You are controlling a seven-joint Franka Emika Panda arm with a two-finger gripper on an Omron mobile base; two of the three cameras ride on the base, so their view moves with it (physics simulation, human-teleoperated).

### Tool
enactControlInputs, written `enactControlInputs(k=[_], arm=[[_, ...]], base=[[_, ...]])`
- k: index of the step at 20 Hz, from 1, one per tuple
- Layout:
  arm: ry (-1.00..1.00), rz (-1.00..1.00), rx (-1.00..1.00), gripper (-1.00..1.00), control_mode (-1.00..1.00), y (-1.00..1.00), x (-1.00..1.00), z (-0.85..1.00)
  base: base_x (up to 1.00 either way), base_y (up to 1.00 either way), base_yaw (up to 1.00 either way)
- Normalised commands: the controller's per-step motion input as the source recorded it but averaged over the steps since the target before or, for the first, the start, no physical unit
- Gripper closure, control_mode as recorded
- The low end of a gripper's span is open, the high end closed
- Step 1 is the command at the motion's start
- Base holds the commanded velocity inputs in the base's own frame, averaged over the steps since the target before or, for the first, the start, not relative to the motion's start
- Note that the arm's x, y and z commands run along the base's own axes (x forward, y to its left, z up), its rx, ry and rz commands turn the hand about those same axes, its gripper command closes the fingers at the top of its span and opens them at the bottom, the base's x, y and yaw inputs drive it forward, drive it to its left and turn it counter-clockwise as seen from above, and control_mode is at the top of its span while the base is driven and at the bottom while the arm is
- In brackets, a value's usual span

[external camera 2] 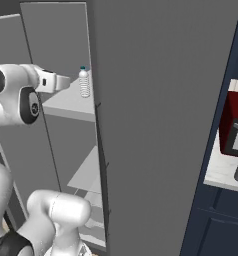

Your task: Take the bottled waters from the counter and place them in the freezer to freeze. Close the freezer door after placing the bottles.

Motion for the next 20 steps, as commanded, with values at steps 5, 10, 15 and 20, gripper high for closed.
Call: enactControlInputs(k=[5,10,15,20], arm=[[0.17,0.00,0.01,-1.00,-1.00,-0.17,-0.98,0.17],[0.23,0.00,0.00,-1.00,-1.00,-0.32,-0.87,0.00],[0.21,0.00,-0.02,-1.00,-1.00,-0.20,-0.80,-0.07],[0.06,0.01,-0.03,-1.00,-1.00,-0.23,-0.24,-0.57]], base=[[0.00,0.00,0.00],[0.00,0.00,0.00],[0.00,0.00,0.00],[0.00,0.00,0.00]])
